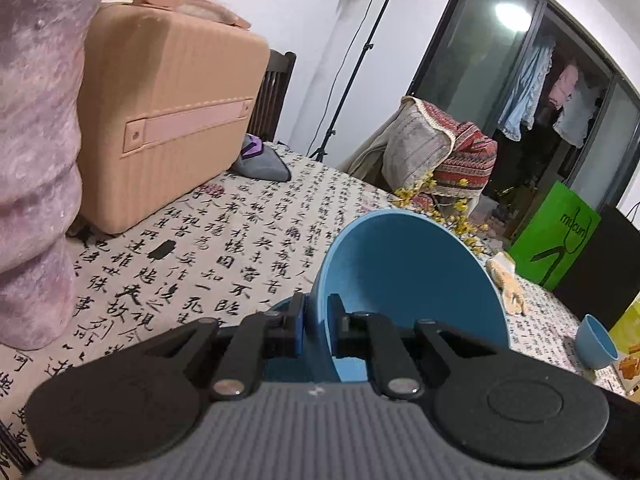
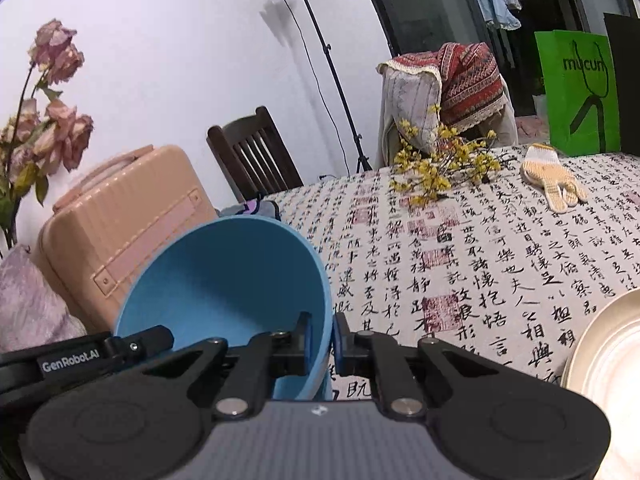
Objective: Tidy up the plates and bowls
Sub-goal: 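Lower the held blue bowl onto the table beside the first blue bowl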
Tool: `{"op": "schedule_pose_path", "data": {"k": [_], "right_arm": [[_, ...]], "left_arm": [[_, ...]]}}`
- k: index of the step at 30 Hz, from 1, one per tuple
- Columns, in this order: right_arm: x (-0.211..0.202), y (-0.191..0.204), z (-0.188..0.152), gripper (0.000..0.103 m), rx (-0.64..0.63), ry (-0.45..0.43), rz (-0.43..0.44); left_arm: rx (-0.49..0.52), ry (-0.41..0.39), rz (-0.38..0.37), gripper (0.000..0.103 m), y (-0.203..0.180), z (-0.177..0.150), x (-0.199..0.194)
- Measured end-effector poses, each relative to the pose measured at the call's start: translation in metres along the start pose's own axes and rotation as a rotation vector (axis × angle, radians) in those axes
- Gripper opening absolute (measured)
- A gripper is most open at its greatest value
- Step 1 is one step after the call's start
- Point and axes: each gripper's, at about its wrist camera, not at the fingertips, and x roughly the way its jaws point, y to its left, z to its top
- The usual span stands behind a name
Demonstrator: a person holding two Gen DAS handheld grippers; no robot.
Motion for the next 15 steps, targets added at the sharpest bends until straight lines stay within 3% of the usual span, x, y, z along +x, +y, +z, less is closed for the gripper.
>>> {"op": "schedule_pose_path", "data": {"k": [15], "right_arm": [[0.016,0.010,-0.011,0.009,-0.080,0.033,-0.013]], "left_arm": [[-0.018,0.007,0.083,0.012,0.013,-0.010,0.010]]}}
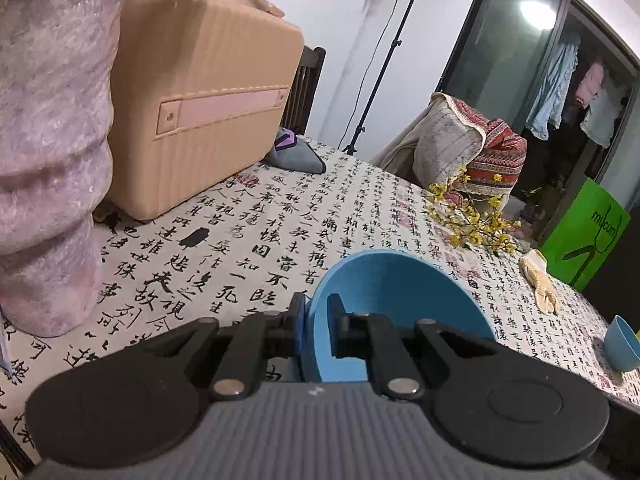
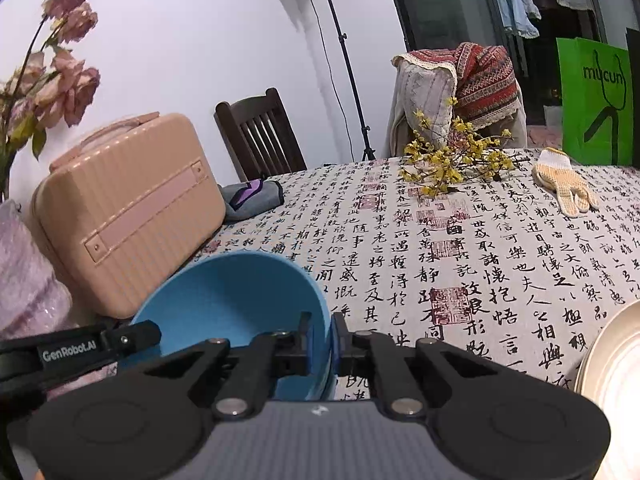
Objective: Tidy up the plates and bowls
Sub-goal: 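Lower the held blue bowl onto the table beside the first blue bowl, then open both grippers to release the blue bowl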
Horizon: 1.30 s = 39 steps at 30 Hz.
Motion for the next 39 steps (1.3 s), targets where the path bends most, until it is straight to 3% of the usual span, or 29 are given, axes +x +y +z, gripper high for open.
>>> {"op": "schedule_pose_path", "data": {"k": [11,14,16,18,20,25,28,30,35,39], "right_arm": [[-0.006,0.001,0.001,0.009,-0.018,-0.023,0.009],[-0.010,-0.002,0.001,0.012,-0.004,-0.041,0.027],[-0.014,-0.004,0.001,0.013,-0.003,-0.060,0.034],[-0.020,-0.007,0.001,0.014,-0.006,-0.082,0.049],[-0.027,-0.012,0.001,0.021,-0.012,-0.111,0.056],[-0.044,-0.027,-0.001,0.067,-0.025,-0.188,0.033],[-0.050,-0.035,-0.007,0.092,-0.046,-0.209,0.037],[-0.055,-0.037,-0.014,0.101,-0.075,-0.237,0.032],[-0.065,-0.038,-0.025,0.103,-0.116,-0.266,-0.024],[-0.070,-0.040,-0.026,0.103,-0.117,-0.262,-0.018]], "left_arm": [[0.011,-0.016,-0.008,0.012,0.001,0.001,0.002],[0.039,-0.040,-0.012,0.017,-0.002,0.001,-0.001],[0.061,-0.066,-0.015,0.039,-0.004,0.001,-0.005],[0.091,-0.104,-0.022,0.054,-0.007,0.000,-0.010],[0.130,-0.136,-0.012,0.065,-0.011,-0.001,-0.015],[0.210,-0.191,-0.019,0.100,-0.018,-0.004,-0.023],[0.243,-0.223,-0.034,0.103,-0.023,-0.008,-0.030],[0.258,-0.243,-0.039,0.103,-0.024,-0.011,-0.035],[0.272,-0.254,-0.051,0.103,-0.029,-0.016,-0.040],[0.275,-0.270,-0.052,0.103,-0.032,-0.018,-0.045]]}}
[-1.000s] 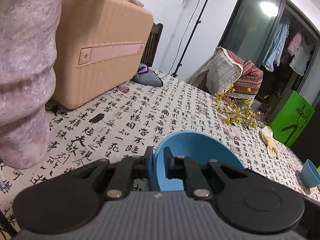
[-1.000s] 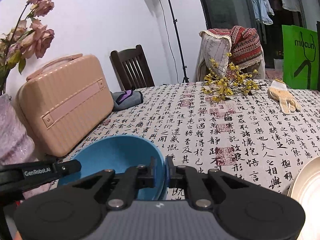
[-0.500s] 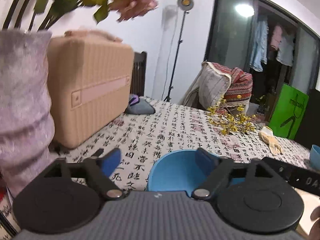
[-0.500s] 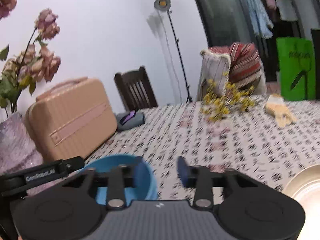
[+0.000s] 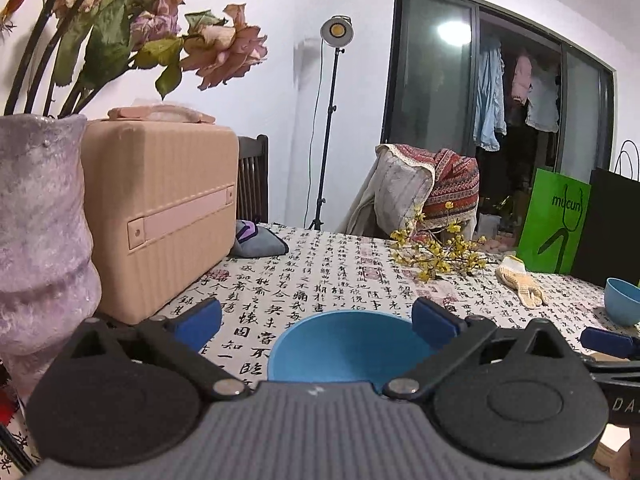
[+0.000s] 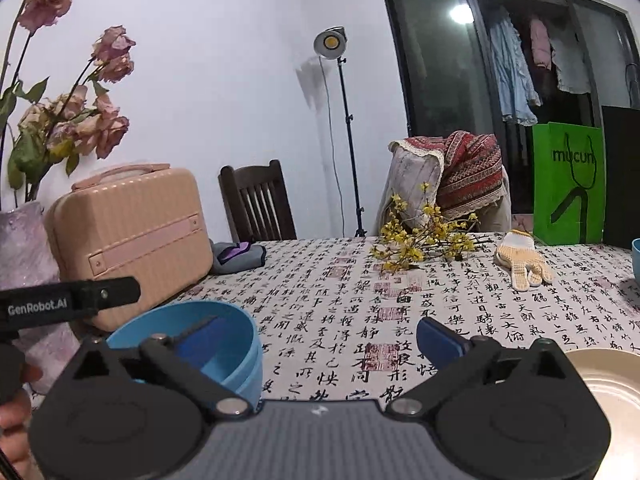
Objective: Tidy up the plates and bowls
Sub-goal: 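Open both grippers to release the blue bowl, then withdraw both open grippers from the placed blue bowls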
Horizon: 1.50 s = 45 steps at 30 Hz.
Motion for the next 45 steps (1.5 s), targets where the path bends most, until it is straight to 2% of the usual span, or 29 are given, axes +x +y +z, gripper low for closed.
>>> {"op": "schedule_pose_path", "data": {"k": [8,19,25,37,45], "right_arm": [[-0.006,-0.009,-0.003,0.103,0.037,-0.014,-0.023],[-0.012,-0.016,-0.004,0.103,0.056,-0.025,-0.041],[-0.007,-0.016,-0.005,0.103,0.059,-0.011,-0.039],[-0.008,-0.018,-0.005,0.103,0.056,-0.016,-0.056],[-0.011,-0.021,-0.005,0.103,0.060,-0.014,-0.052]], "left_arm": [[0.051,-0.034,0.005,0.103,-0.007,-0.008,-0.003],[0.063,-0.062,-0.033,0.103,-0.009,-0.016,-0.003],[0.041,-0.102,-0.064,0.103,-0.007,-0.016,-0.009],[0.036,-0.112,-0.110,0.103,-0.016,-0.019,-0.009],[0.051,-0.126,-0.110,0.103,-0.024,-0.020,-0.013]]}}
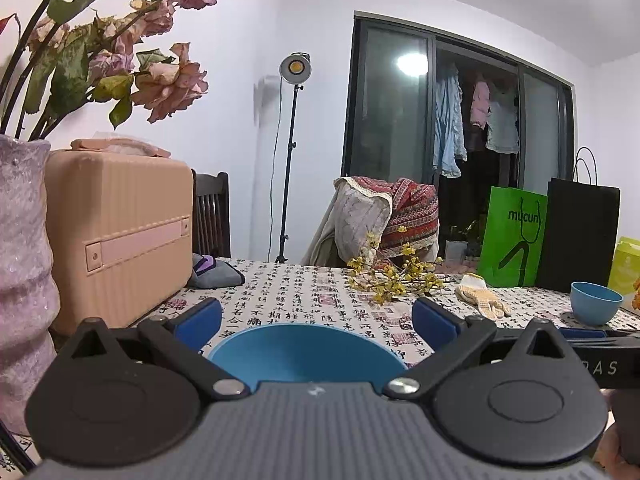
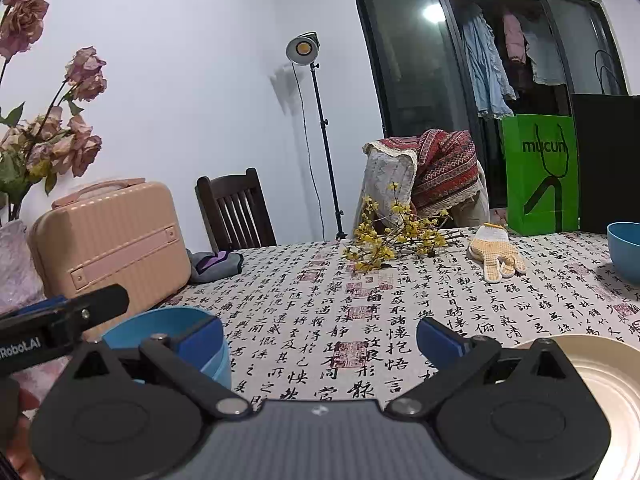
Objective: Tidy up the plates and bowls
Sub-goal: 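Withdraw both open grippers from the placed blue bowls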
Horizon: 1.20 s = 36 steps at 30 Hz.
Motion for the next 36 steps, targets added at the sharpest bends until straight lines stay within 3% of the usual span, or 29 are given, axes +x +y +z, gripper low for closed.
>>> {"op": "schedule_pose_path", "data": {"k": [24,36], "right_arm": [[-0.028,-0.020,0.005,0.103,0.035,-0.042,0.007],[-0.048,-0.048,0.002,0.103,0.064,-0.056,-0.048]], "left_arm": [[0.028,-0.029,-0.063,0.103,-0.034,0.005,-0.016],[0.025,-0.014,-0.099,0.103,-0.055,0.003,-0.015]]}}
